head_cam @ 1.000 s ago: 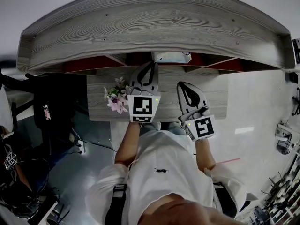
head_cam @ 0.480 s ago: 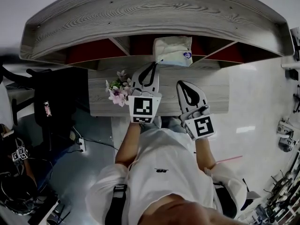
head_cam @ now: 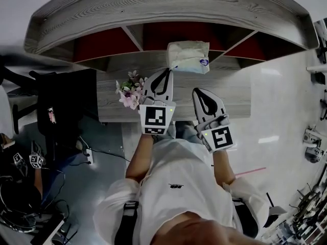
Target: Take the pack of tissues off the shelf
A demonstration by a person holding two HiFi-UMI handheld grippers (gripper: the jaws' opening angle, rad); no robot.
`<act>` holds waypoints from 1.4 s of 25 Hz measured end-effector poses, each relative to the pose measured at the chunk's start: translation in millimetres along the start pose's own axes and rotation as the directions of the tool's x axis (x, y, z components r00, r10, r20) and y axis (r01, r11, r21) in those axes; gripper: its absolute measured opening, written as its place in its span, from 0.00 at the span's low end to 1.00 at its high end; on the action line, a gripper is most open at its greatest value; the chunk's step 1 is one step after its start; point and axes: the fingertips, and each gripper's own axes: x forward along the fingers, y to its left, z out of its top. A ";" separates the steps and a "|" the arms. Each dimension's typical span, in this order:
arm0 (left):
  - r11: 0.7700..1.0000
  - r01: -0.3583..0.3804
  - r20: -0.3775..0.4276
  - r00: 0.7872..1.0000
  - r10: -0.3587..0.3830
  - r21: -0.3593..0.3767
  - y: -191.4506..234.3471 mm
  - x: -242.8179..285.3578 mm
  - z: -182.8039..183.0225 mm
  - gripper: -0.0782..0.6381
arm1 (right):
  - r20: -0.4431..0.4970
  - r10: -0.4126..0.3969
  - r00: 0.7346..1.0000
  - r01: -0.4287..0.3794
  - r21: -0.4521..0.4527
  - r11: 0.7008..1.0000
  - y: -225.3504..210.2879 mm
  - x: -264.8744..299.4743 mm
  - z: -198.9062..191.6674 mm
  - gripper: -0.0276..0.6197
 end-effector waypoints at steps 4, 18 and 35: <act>1.000 0.002 -0.003 1.000 -0.002 -0.004 -4.9 -7.9 -5.5 0.15 | 0.002 0.004 1.000 -0.004 0.004 1.000 6.3 -7.1 -3.8 0.08; 0.999 0.022 -0.053 0.998 -0.024 -0.049 -22.5 -20.6 -45.3 0.15 | -0.054 0.000 0.999 0.001 0.020 1.000 12.0 -20.7 -36.2 0.08; 0.994 0.057 -0.137 0.988 -0.070 -0.093 -42.3 -12.7 -109.6 0.15 | -0.153 -0.024 0.988 0.031 0.043 0.999 2.5 -27.1 -92.1 0.08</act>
